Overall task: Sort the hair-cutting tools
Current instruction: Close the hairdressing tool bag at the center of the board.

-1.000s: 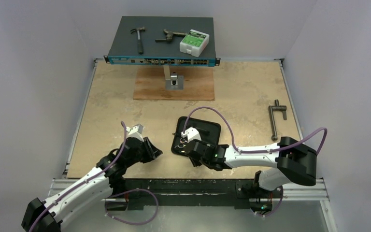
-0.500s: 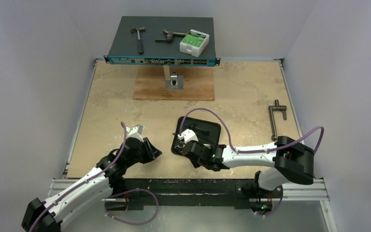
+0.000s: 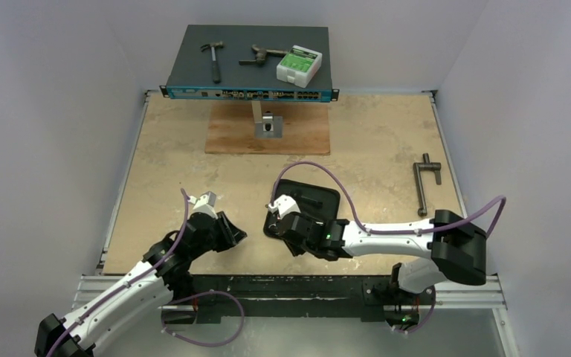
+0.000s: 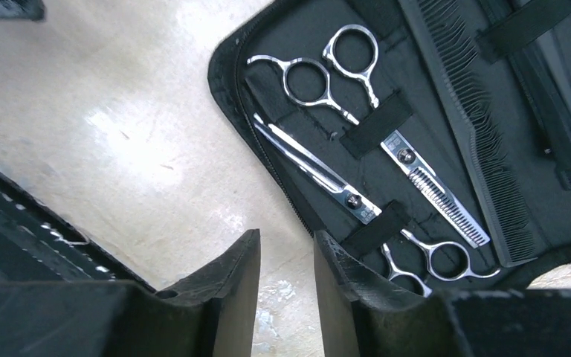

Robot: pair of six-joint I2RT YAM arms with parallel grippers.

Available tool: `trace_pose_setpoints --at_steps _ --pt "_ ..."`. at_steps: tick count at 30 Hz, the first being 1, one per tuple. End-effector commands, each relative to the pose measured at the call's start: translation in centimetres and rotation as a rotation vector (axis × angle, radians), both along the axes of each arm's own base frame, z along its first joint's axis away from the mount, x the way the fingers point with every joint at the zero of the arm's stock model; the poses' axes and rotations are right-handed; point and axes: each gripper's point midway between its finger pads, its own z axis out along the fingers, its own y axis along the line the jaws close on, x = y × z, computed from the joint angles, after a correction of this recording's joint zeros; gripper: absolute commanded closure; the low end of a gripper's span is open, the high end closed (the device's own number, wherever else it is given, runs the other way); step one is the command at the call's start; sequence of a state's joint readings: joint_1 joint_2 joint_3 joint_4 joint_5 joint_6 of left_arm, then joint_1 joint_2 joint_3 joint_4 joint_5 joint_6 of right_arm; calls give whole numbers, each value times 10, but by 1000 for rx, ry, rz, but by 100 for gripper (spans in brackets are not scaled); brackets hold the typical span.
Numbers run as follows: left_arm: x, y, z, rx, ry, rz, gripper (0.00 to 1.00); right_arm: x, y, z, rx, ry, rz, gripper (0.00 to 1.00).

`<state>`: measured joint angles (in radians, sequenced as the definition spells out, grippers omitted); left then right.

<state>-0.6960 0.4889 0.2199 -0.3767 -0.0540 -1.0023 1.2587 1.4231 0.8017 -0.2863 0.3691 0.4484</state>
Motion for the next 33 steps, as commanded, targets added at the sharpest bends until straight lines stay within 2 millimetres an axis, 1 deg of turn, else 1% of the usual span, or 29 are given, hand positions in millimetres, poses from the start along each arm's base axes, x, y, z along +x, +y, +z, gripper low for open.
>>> trace_pose_setpoints --at_steps 1,7,10,14,18,20,21,22,24,25,27,30,33 --pt "5 -2 15 -8 -38 -3 74 0 7 -7 -33 -11 29 68" --pt "3 0 12 -7 -35 0 74 9 11 -12 -53 -44 10 66" --pt "3 0 12 -5 -34 0 74 13 6 -20 -106 -53 -16 66" --pt "3 0 10 -1 -33 0 74 15 -2 -26 -131 -60 -47 66" --pt "4 0 9 0 -29 -1 74 17 -3 -28 -142 -63 -65 66" --pt "4 -1 8 2 -27 -4 74 16 -2 -32 -154 -57 -63 70" --pt "4 -1 9 2 -27 -6 74 16 -2 -33 -158 -55 -59 73" --pt "4 -1 9 2 -27 -7 74 16 -2 -34 -163 -51 -56 80" --pt "4 -1 9 3 -27 -6 74 14 0 -35 -160 -40 -43 95" --pt "3 -1 9 3 -27 -8 74 12 2 -34 -153 -34 -35 100" --pt "3 0 11 3 -30 -5 74 8 9 -25 -112 -23 -10 100" --pt "3 1 14 -1 -37 1 74 3 19 -6 -40 -8 26 100" --pt "3 4 20 -4 -52 10 74 -3 31 20 47 5 54 100"
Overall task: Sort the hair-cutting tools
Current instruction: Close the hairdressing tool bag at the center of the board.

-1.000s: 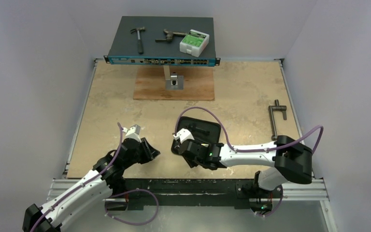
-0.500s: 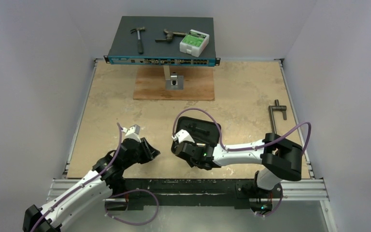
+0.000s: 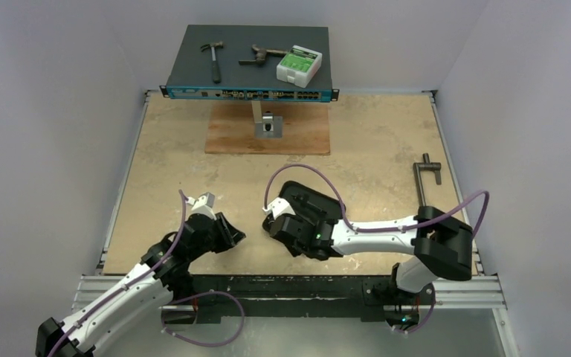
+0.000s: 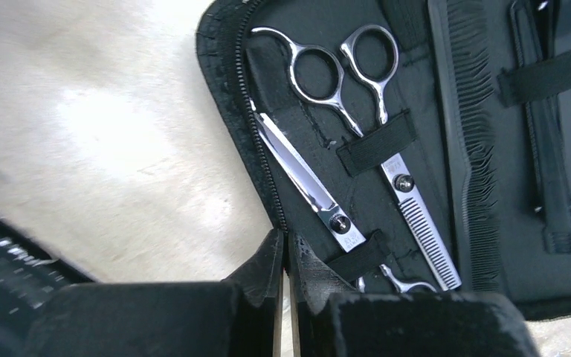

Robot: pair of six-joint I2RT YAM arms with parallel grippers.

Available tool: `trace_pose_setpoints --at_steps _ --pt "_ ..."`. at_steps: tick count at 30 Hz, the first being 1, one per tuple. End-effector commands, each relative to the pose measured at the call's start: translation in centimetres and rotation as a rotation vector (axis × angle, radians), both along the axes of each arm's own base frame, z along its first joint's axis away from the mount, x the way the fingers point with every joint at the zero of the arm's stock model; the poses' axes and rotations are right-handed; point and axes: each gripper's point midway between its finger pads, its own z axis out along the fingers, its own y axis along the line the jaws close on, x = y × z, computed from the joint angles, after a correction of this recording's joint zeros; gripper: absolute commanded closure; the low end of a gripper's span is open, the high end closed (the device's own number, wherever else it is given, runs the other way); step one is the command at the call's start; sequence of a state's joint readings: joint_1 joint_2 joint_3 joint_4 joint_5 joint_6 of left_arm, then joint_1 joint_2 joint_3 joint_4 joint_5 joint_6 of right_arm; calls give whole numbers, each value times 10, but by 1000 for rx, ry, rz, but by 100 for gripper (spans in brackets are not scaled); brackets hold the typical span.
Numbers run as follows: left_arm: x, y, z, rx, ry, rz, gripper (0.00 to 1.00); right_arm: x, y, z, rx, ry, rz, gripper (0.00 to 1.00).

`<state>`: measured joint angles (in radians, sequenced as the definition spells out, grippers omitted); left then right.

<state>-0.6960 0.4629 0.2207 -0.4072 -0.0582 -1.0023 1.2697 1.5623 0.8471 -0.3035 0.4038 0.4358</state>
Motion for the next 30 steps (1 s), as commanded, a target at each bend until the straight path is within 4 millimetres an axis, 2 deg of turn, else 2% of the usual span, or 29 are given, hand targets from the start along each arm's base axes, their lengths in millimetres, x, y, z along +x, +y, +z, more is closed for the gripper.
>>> trace_pose_setpoints --at_steps 1,4,6,11,15,20,24,30 --pt "6 1 23 -11 -58 8 74 -6 34 57 196 9 55 100" --pt "6 3 28 -12 -72 12 74 -13 47 78 299 37 74 100" --pt "7 2 30 -16 -75 14 73 -11 50 91 360 24 48 100" --pt "7 -2 28 -20 -58 3 74 5 39 96 474 28 -66 100" --pt "10 -6 27 -24 -54 0 74 28 16 85 553 63 -193 100" --pt "16 -15 28 -40 -51 -9 74 48 -14 67 550 56 -314 100" --pt "24 -29 30 -56 -44 -33 74 57 -36 48 528 62 -418 100" --pt "42 -58 37 -85 -36 -92 74 61 -63 28 486 64 -542 100"
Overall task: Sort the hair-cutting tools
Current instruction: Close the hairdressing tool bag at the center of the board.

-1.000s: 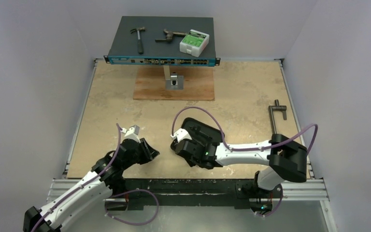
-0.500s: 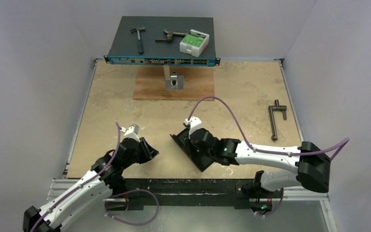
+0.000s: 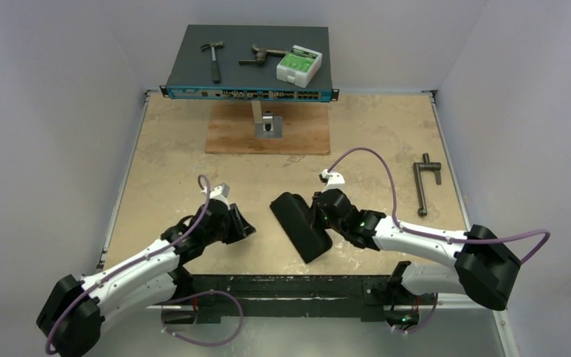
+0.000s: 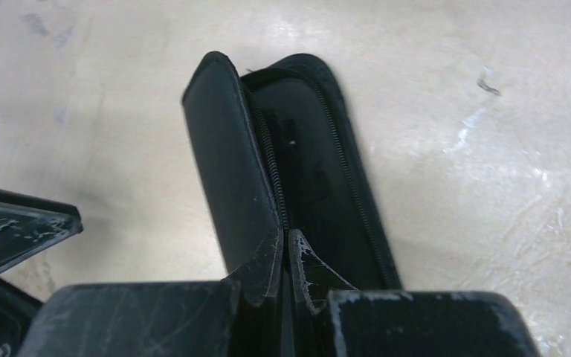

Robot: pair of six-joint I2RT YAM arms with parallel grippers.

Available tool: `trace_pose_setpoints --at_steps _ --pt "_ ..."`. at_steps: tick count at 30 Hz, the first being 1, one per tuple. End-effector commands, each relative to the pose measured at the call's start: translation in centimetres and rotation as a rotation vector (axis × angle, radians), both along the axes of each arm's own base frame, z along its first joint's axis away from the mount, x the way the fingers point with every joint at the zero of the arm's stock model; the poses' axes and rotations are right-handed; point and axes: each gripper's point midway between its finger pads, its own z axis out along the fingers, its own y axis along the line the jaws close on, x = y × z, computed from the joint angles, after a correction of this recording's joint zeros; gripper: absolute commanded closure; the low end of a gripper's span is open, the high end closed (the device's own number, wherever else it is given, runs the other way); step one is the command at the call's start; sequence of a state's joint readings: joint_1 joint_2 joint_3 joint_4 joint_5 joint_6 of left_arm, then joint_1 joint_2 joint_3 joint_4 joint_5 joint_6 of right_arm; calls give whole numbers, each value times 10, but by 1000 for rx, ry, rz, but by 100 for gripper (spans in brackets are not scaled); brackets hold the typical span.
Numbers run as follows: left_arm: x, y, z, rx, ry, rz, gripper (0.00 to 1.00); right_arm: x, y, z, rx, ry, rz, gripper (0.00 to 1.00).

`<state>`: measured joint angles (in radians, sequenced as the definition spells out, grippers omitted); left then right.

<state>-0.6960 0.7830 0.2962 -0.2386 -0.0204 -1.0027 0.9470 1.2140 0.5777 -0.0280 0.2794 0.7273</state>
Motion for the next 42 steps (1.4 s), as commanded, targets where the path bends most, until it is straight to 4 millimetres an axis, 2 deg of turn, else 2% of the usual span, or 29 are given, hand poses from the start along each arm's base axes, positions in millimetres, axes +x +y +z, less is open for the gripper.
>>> trace_pose_setpoints --at_steps 1,3,8,12,14,18,22,25,31,35,38,42 --pt "30 -43 47 -132 -114 -73 74 -3 -24 -23 -44 58 -101 100" --pt "40 -57 55 -158 -128 -99 74 -4 -31 -29 -58 71 -129 100" --pt "54 -91 61 -176 -123 -167 74 -7 -43 -38 -82 88 -172 100" --pt "59 -114 52 -161 -91 -220 74 -7 -47 -39 -95 93 -187 100" --pt "59 -123 40 -144 -58 -240 74 -8 -49 -37 -103 95 -188 88" --pt "59 -132 28 -136 -36 -256 74 -7 -50 -22 -86 73 -191 62" --pt "60 -134 23 -130 -32 -259 74 -9 -47 -3 -46 48 -157 52" --pt "62 -137 23 -126 -34 -263 74 -13 -33 1 -31 39 -48 46" --pt "68 -146 22 -103 -28 -276 74 -28 -32 -31 -78 135 -9 48" --pt "71 -145 29 -94 -48 -267 75 -35 -39 -44 -72 185 -53 55" --pt "73 -134 41 -70 -76 -239 75 -38 -41 -53 -62 199 -70 63" --pt "72 -108 51 -3 -100 -169 75 -40 -42 -62 -49 222 -94 72"
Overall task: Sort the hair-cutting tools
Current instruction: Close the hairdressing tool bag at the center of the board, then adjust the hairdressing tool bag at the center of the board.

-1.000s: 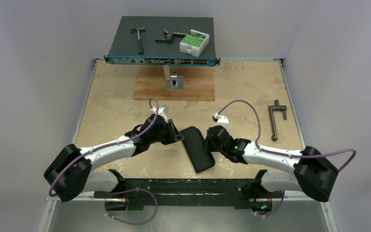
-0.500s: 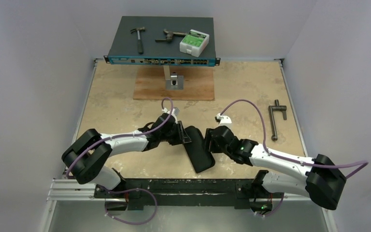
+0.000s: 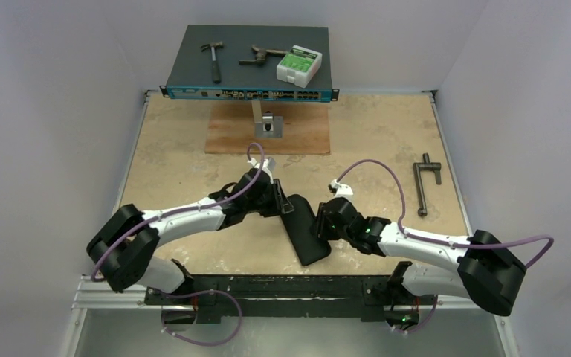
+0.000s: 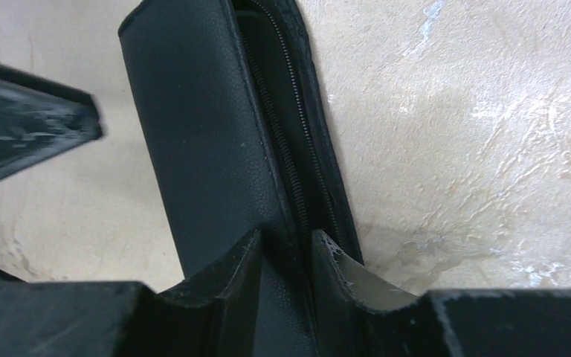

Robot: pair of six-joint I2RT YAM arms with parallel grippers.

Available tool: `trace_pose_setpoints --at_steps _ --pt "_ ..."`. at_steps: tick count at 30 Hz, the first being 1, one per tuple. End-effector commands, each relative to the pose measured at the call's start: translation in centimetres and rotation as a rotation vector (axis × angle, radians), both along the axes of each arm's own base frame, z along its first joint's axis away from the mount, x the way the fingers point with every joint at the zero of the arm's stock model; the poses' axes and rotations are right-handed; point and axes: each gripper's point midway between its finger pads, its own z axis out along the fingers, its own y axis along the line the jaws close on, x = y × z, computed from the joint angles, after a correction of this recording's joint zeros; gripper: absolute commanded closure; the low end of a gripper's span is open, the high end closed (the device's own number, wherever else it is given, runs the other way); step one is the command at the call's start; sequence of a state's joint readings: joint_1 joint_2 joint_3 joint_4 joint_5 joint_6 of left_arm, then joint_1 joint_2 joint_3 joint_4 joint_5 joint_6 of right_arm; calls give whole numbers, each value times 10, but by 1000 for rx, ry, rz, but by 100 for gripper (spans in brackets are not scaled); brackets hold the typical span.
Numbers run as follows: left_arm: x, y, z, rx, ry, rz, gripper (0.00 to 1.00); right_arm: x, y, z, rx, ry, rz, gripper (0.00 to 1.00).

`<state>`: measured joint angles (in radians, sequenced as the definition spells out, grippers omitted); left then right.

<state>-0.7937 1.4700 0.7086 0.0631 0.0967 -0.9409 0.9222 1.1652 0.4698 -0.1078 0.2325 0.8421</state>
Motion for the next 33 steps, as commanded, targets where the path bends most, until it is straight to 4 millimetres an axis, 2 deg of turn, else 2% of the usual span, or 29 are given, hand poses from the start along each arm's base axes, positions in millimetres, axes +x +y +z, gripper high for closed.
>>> trace_pose_setpoints --at_steps 1,5,8,13,20,25,29,32,33 --pt "9 25 33 47 -104 84 75 -12 -11 -24 -23 69 -36 73" --pt "11 58 32 102 -113 175 71 -13 -14 -28 -6 75 -67 73" --pt "26 73 30 83 -98 219 65 -15 -13 -34 2 90 -72 72" --pt "56 58 26 78 -48 141 58 -17 -12 -41 1 105 -73 70" --pt "76 30 14 52 -36 67 51 -16 -9 -45 -9 114 -61 65" --pt "73 20 -3 27 -25 7 51 -16 -3 -48 3 121 -42 65" --pt "60 25 -20 55 -13 -20 52 -14 -2 -47 -4 114 -35 66" --pt "48 30 -30 62 -13 -34 58 -9 0 -45 -20 99 -27 67" --pt "43 33 -33 61 -12 -37 63 -8 1 -44 -27 94 -21 67"
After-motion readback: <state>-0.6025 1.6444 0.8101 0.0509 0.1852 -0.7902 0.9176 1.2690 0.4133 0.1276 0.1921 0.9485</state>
